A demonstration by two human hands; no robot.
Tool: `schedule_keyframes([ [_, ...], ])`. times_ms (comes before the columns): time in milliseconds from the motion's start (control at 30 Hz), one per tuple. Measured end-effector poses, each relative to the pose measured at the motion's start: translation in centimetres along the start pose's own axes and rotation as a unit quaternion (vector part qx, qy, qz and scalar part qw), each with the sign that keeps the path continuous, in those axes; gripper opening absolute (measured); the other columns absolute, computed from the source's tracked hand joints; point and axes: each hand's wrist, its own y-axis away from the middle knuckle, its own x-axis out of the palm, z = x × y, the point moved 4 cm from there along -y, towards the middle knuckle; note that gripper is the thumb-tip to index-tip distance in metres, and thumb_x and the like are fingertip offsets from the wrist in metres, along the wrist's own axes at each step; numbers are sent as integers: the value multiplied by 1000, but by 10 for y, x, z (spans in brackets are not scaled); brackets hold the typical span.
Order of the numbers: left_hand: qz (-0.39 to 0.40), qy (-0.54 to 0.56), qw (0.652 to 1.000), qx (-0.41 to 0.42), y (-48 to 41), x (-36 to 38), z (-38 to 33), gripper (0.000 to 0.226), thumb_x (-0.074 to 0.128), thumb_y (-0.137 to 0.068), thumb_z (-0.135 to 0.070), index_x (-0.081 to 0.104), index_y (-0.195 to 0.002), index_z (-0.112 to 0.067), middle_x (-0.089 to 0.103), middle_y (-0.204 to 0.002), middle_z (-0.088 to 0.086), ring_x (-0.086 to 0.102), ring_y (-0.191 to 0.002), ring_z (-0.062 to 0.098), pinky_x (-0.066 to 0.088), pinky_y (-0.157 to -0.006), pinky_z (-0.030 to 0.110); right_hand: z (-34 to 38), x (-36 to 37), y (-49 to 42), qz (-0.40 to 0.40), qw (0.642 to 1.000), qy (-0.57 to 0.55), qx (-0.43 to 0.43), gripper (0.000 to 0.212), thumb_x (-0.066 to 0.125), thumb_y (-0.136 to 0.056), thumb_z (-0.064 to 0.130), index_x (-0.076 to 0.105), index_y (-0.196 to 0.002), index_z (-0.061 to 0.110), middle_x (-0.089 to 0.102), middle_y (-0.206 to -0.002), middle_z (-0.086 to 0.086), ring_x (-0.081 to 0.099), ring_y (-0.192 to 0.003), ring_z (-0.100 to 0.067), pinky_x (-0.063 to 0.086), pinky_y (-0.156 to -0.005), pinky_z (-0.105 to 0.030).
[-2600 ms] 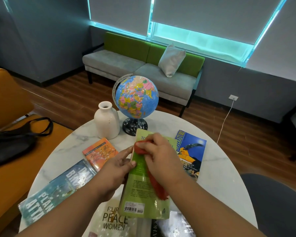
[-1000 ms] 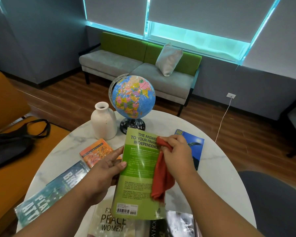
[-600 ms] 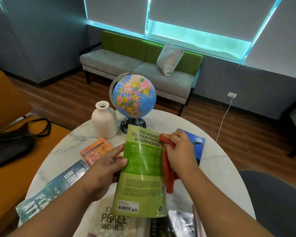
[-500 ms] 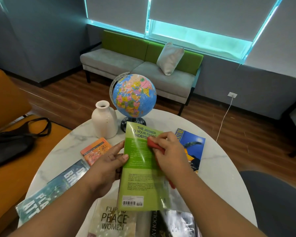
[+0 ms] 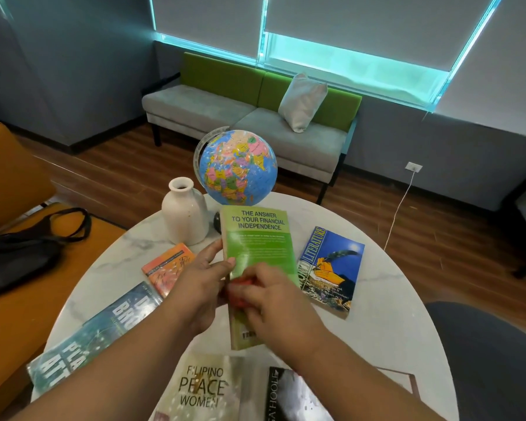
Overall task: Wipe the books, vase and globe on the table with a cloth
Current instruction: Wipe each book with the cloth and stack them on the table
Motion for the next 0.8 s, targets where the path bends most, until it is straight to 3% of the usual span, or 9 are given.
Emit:
schedule_keyframes([
  [100, -15, 7, 1000, 6, 1, -3, -6, 33, 47, -98, -6, 58, -114, -32, 74, -83, 4, 68, -58, 17, 51, -47, 23, 3, 12, 20, 68, 997, -25, -34, 38, 43, -82, 32, 72, -106, 27, 56, -108, 5, 57, -97, -25, 53, -82, -36],
  [167, -12, 2, 1000, 4, 3, -5, -6, 33, 47, -98, -7, 58, -116, -32, 74, -85, 4, 69, -62, 19, 53, -50, 25, -17, 4, 16, 12, 998, -63, 23, 39, 44, -82, 32, 71, -110, 29, 54, -112, 10, 57, -103, -17, 49, -92, -28],
  [267, -10, 9, 1000, -8, 7, -2, -1, 34, 48, -98, -9, 58, -121, -32, 74, -90, 5, 69, -65, 19, 54, -55, 28, -29, -7, 4, -61, 994, -47, 79, 33, 54, -85, 26, 71, -113, 29, 54, -114, 10, 55, -105, -15, 48, -94, -32],
  [433, -56, 66, 996, -12, 1, -11, -7, 35, 46, -98, -7, 54, -124, -30, 75, -82, -1, 69, -60, 17, 54, -50, 26, 3, 17, 29, -7, 996, 25, -88, 31, 52, -83, 26, 67, -111, 30, 59, -110, 3, 58, -88, -25, 55, -69, -35],
  [500, -65, 67, 996, -7, 1, -16, -13, 35, 46, -98, -7, 54, -125, -28, 75, -82, -1, 70, -63, 16, 55, -52, 26, -14, 19, 40, -27, 995, 38, -93, 27, 53, -89, 29, 64, -113, 33, 58, -112, 7, 58, -89, -20, 52, -74, -27],
  [567, -63, 54, 997, 2, 2, -22, -20, 38, 46, -98, -8, 53, -129, -27, 75, -89, 0, 71, -70, 18, 55, -59, 29, -37, 15, 48, -63, 998, -22, -11, 24, 50, -95, 35, 67, -111, 33, 55, -113, 14, 57, -96, -13, 49, -85, -20],
  [667, -61, 25, 998, 14, 6, -24, -24, 40, 46, -98, -7, 51, -132, -27, 75, -93, 1, 71, -75, 21, 54, -63, 32, -66, 3, 47, -102, 983, -76, 135, 28, 55, -85, 20, 72, -107, 21, 48, -106, 21, 52, -98, 1, 36, -93, -5],
  [733, -66, 12, 997, 27, 9, -19, -24, 38, 45, -98, -5, 52, -130, -25, 75, -90, 2, 72, -73, 21, 56, -58, 30, -69, -9, 36, -107, 971, -81, 196, 28, 53, -89, 16, 68, -112, 21, 49, -106, 12, 48, -97, 7, 38, -95, -14],
  [800, -76, 0, 996, 43, 12, -7, -22, 38, 46, -97, -3, 53, -129, -23, 75, -86, 5, 72, -72, 21, 56, -53, 30, -56, -13, 21, -51, 968, -86, 232, 29, 55, -94, 26, 62, -122, 24, 51, -110, 4, 51, -101, 0, 38, -99, -24],
])
